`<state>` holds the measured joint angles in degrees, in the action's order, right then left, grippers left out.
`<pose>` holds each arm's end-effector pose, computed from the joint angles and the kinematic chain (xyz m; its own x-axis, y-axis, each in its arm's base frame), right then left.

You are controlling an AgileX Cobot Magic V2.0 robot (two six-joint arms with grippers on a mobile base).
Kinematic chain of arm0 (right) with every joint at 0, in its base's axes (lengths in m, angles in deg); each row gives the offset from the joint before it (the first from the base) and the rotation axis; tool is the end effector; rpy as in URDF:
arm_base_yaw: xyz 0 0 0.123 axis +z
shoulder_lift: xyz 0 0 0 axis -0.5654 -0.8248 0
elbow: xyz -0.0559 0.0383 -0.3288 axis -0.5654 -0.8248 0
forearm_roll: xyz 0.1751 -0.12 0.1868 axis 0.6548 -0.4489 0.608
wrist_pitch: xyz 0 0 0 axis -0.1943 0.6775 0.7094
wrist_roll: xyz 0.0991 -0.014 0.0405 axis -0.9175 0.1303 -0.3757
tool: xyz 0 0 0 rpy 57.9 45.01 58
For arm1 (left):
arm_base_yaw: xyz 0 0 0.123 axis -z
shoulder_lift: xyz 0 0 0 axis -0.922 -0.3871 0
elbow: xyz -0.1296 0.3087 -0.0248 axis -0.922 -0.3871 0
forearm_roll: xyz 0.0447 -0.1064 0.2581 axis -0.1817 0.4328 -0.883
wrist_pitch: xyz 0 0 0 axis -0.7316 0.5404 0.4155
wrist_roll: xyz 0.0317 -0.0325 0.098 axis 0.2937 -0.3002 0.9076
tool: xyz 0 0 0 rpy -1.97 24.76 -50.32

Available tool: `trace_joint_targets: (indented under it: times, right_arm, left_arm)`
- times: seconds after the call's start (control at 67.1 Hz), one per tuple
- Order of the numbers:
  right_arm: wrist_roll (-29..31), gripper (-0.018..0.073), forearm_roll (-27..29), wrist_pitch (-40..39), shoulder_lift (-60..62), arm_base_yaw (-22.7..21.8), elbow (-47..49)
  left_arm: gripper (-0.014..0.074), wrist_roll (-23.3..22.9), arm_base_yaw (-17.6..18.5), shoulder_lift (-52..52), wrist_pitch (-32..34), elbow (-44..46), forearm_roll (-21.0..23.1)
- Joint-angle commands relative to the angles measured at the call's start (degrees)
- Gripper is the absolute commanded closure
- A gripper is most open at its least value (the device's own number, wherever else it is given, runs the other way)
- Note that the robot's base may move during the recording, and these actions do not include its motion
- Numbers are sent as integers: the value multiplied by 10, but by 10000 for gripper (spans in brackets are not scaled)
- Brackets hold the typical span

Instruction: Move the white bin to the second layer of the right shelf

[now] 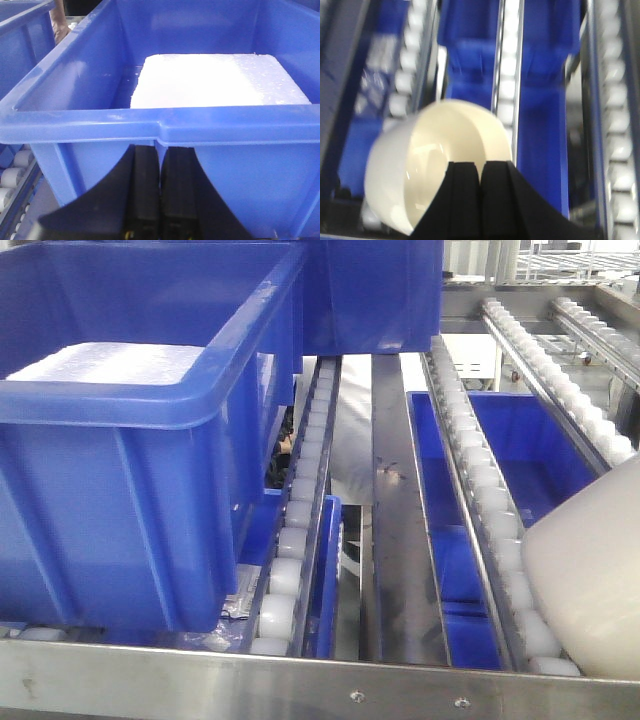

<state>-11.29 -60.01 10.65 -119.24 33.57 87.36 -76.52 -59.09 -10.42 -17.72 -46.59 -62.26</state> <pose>0.1162 0.0021 0.3313 -0.5362 0.0814 -0.8402 0.0243 0.9964 0.0811 0.0529 -0.0075 0.1978 -0.0439 0.0217 -0.9988 0.1421 0.9897 0.0152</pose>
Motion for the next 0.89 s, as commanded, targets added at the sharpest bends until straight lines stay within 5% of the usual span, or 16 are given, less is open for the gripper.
trace_joint_targets:
  times: [0.0, 0.417, 0.879]
  right_arm:
    - [1, 506, 13, -50, 36, 0, 4]
    - [0, 506, 27, -88, 150, 0, -54]
    - [41, 506, 0, -220, 214, 1, -127]
  left_arm:
    - [512, -2, 2, 9, 48, -21, 0]
    - [512, -2, 2, 9, 48, -21, 0]
    - [512, -2, 2, 9, 48, -21, 0]
